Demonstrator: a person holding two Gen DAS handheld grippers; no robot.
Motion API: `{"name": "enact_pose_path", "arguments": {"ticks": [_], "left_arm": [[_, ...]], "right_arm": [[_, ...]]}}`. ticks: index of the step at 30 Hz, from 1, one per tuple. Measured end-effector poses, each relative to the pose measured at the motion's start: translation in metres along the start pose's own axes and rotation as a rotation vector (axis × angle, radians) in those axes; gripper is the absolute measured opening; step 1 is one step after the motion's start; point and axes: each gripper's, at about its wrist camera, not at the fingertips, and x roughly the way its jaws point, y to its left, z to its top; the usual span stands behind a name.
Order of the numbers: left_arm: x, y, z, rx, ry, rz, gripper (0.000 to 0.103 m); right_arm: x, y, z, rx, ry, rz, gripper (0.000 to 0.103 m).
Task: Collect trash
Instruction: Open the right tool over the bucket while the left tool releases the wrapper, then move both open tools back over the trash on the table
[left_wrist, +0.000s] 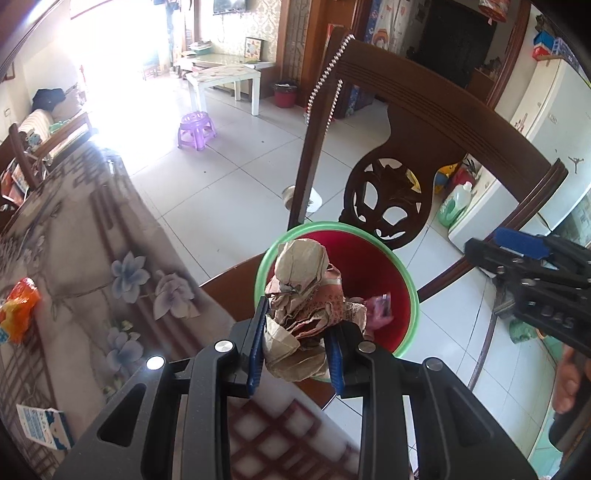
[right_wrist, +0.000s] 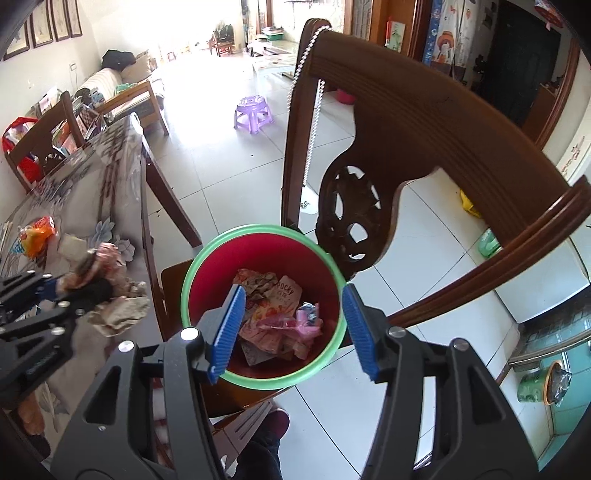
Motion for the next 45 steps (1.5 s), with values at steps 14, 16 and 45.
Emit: {"name": "enact_pose_path", "arguments": {"ticks": [14, 16, 45], "left_arm": [[0.07, -0.041, 0.033, 0.079, 0.078, -0.052, 0.04], [0.072, -0.046, 0.037, 0.091, 0.073, -0.039, 0.059], [-0.115, 0.152, -0.085, -0.29, -0.143, 0.154, 0.071]], "right_arm": [[-0.019, -0.022, -0.005, 0.064, -0.022, -0.041, 0.061], [-0.02, -0.027, -0.006, 0.08, -0.022, -0.053, 0.061], [-0.033, 0.133, -0.013, -0.157, -0.021, 0.095, 0.065]]}}
